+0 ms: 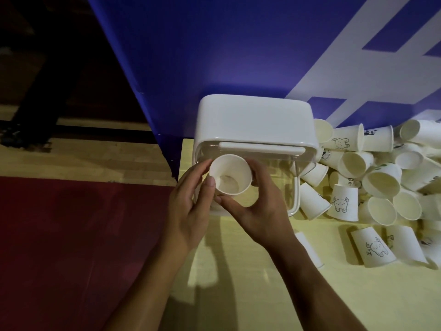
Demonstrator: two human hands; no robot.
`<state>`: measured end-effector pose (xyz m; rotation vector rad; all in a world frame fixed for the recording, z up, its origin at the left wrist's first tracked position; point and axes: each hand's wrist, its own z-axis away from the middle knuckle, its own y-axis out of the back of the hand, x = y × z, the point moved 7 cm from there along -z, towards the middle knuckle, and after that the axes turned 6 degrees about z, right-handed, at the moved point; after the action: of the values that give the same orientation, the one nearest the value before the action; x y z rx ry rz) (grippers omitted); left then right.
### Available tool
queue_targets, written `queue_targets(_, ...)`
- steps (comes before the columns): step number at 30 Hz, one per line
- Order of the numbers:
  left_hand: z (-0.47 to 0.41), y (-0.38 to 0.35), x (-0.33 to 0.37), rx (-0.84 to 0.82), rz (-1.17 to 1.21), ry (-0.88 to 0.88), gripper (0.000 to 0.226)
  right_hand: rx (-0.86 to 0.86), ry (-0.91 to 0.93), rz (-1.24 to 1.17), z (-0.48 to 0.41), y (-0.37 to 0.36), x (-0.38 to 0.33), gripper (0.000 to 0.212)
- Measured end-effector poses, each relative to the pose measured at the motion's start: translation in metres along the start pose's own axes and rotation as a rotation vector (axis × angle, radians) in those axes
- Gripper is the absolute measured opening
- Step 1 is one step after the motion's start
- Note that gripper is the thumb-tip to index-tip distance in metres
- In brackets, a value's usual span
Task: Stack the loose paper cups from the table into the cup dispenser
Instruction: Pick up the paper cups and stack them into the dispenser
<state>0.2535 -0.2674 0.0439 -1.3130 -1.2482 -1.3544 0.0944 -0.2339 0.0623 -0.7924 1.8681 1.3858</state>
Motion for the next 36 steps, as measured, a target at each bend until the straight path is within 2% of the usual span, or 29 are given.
queue_targets(2,-0.001,-0.001,0.001,-0.003,-0.014,-0.004,0.031,-0.011,0.008,0.007,-0.002,-0.004,0.001,0.068)
queue_targets(14,-0.004,-0.001,-0.009,0.014,-0.016,0.037,0.032,-0.046,-0.052,0.058,-0.003,-0.016,0.016,0.072)
queue_targets(18,-0.002,-0.004,-0.021,-0.016,-0.067,0.057,0.030,-0.044,-0.071,0.099,0.004,-0.020,0.022,0.081)
queue_targets(26,0.000,-0.002,-0.048,-0.039,-0.234,0.178,0.043,-0.161,-0.140,0.139,0.014,-0.036,0.043,0.083)
queue_targets(33,0.001,-0.004,-0.051,-0.053,-0.229,0.201,0.044,-0.190,-0.164,0.153,0.016,-0.042,0.053,0.084)
queue_targets(36,0.001,-0.004,-0.048,-0.040,-0.192,0.182,0.045,-0.192,-0.184,0.178,0.019,-0.036,0.049,0.090)
